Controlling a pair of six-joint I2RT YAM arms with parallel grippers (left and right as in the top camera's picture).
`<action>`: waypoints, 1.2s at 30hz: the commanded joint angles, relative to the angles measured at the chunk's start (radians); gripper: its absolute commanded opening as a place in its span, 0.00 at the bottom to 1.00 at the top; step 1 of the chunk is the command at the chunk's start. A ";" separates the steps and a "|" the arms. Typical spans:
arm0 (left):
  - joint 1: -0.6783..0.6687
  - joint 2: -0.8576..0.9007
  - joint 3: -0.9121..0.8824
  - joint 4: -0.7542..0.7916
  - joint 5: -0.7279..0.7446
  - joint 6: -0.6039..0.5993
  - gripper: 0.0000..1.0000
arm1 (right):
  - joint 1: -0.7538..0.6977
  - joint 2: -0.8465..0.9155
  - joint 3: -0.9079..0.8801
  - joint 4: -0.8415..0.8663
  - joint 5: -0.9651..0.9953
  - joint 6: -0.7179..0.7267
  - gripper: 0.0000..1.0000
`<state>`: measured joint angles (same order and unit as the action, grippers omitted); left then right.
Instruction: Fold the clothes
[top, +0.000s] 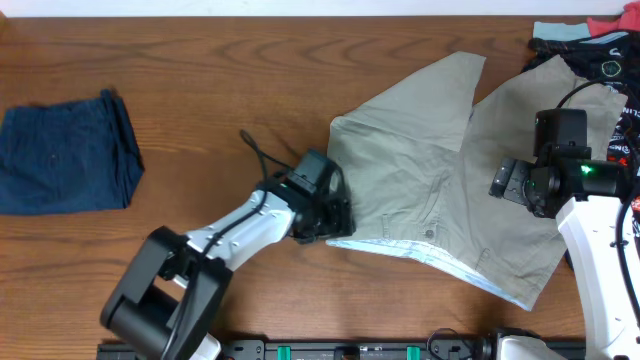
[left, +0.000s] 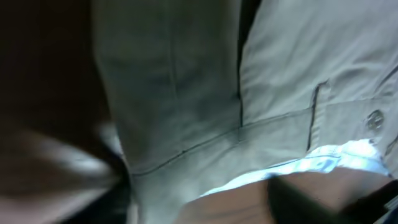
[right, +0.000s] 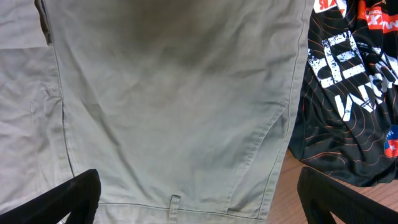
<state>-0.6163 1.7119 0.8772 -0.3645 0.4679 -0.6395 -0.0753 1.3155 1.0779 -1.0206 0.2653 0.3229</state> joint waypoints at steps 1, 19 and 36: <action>-0.010 0.013 0.010 -0.024 -0.022 0.028 0.06 | -0.013 -0.002 0.006 0.001 0.015 0.013 0.99; 0.546 -0.224 0.303 -0.345 -0.634 0.261 0.06 | 0.013 -0.002 0.005 -0.014 -0.362 -0.012 0.99; 0.622 -0.214 0.373 -0.687 -0.316 0.234 0.98 | 0.045 0.021 0.003 0.035 -0.383 -0.040 0.99</action>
<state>0.0181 1.4921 1.2770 -0.9897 0.0677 -0.4034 -0.0414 1.3193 1.0779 -0.9943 -0.0975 0.3096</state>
